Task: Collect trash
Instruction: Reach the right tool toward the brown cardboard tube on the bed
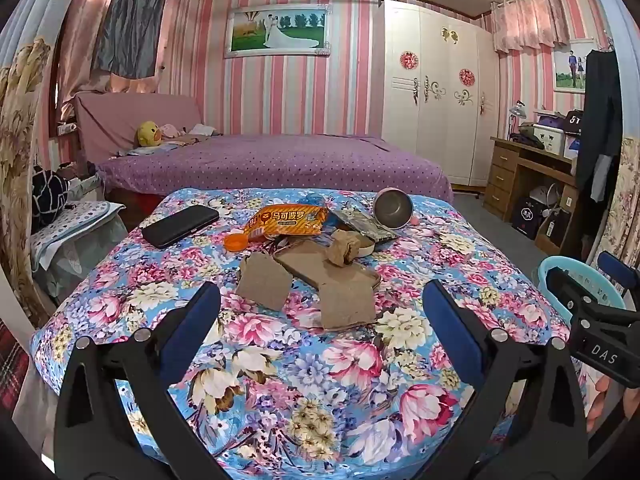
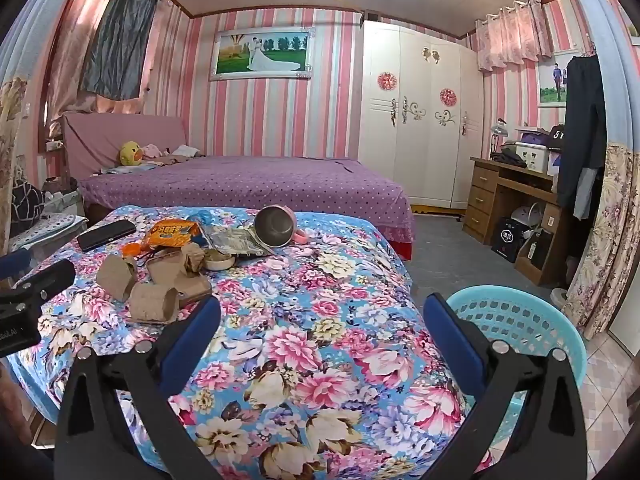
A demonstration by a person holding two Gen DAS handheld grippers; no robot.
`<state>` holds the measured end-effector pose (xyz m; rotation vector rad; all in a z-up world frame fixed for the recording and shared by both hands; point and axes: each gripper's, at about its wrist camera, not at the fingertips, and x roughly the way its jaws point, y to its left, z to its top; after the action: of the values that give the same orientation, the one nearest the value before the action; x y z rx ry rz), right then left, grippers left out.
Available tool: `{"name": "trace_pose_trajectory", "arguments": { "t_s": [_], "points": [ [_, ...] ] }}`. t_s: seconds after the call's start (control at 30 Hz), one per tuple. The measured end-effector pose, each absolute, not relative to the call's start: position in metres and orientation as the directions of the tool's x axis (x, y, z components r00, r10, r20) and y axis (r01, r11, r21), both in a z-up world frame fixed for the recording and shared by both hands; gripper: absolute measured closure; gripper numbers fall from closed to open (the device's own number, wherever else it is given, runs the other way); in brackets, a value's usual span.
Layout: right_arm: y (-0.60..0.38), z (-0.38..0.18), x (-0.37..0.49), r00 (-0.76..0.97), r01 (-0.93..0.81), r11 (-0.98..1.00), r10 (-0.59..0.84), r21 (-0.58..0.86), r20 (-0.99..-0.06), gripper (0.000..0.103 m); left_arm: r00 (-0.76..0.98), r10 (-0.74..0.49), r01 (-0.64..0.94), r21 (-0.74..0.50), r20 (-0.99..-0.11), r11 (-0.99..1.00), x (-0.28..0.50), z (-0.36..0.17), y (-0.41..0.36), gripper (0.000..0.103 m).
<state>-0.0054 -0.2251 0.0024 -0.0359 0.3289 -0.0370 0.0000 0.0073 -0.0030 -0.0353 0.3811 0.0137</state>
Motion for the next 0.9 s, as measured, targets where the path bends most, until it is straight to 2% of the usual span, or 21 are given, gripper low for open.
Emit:
{"name": "trace_pose_trajectory", "arguments": {
  "t_s": [0.3, 0.47, 0.63, 0.73, 0.9],
  "points": [
    [-0.229, 0.006, 0.005, 0.938, 0.034, 0.999, -0.038, -0.015, -0.346, 0.004, 0.917, 0.009, -0.013, -0.006, -0.399, 1.0, 0.01, -0.006, 0.01, 0.005],
    [-0.243, 0.028, 0.022, 0.949, 0.056, 0.998, -0.052, 0.004, -0.31, 0.004, 0.911, 0.003, 0.004, 0.016, -0.413, 1.0, 0.028, 0.006, 0.013, 0.005],
    [-0.241, 0.048, 0.051, 0.952, 0.103, 0.995, -0.1, -0.002, -0.29, 0.004, 0.899, -0.032, 0.026, -0.018, -0.438, 0.999, 0.059, 0.022, 0.024, 0.005],
    [-0.244, 0.048, 0.074, 0.947, 0.115, 0.993, -0.104, 0.019, -0.303, 0.004, 0.885, -0.018, 0.015, -0.011, -0.466, 1.0, 0.076, 0.019, 0.038, 0.005],
    [-0.244, 0.012, 0.095, 0.912, 0.111, 0.994, -0.093, 0.023, -0.4, 0.004, 0.861, 0.029, -0.054, -0.033, -0.508, 0.998, 0.091, -0.007, 0.072, 0.005]
  ]
}}
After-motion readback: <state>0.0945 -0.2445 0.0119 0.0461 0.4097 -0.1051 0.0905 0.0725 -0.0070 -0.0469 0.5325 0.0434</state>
